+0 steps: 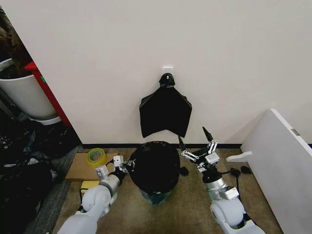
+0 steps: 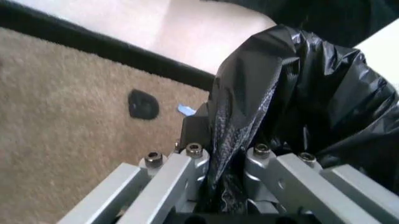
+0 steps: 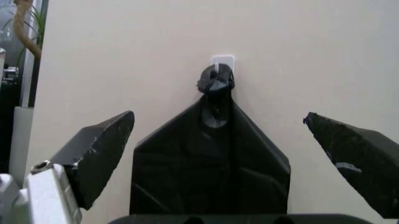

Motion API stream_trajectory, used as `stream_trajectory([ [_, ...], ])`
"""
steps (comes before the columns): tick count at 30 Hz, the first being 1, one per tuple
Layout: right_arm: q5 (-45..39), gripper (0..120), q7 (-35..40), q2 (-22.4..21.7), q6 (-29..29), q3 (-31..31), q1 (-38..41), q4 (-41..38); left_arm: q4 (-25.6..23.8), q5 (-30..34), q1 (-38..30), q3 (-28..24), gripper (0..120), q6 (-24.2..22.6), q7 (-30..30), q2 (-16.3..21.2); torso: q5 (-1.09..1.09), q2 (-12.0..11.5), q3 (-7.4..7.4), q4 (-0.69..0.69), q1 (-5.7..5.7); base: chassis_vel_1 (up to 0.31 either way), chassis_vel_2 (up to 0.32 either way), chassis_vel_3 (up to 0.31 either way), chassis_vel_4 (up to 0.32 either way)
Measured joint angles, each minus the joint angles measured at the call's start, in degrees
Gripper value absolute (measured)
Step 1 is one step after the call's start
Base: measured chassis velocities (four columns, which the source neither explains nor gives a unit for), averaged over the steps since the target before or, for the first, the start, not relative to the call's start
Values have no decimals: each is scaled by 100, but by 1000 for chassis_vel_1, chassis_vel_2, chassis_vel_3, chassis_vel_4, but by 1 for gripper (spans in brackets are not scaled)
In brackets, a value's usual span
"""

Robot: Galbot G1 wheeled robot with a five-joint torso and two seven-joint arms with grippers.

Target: Place the garbage bag over the trash bin.

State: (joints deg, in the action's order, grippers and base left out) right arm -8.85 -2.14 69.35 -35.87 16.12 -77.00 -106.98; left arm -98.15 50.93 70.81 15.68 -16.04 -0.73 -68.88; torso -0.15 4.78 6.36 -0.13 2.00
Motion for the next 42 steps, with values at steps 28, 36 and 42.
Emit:
stream_trajectory([
  [28,-39,100,65,77,66,7,-38,27,-1270,-224,489,275,83,40,-575,177,0,0,0,0,0,0,0,0,0],
  [36,-27,100,95,124,94,25,-205,-114,-611,-243,286,201,100,47,-793,-122,0,0,0,0,0,0,0,0,0],
  [42,0,100,105,111,99,64,-308,-221,-362,-232,173,185,100,-28,-1156,-240,2,0,-1,-1,0,0,0,0,0],
])
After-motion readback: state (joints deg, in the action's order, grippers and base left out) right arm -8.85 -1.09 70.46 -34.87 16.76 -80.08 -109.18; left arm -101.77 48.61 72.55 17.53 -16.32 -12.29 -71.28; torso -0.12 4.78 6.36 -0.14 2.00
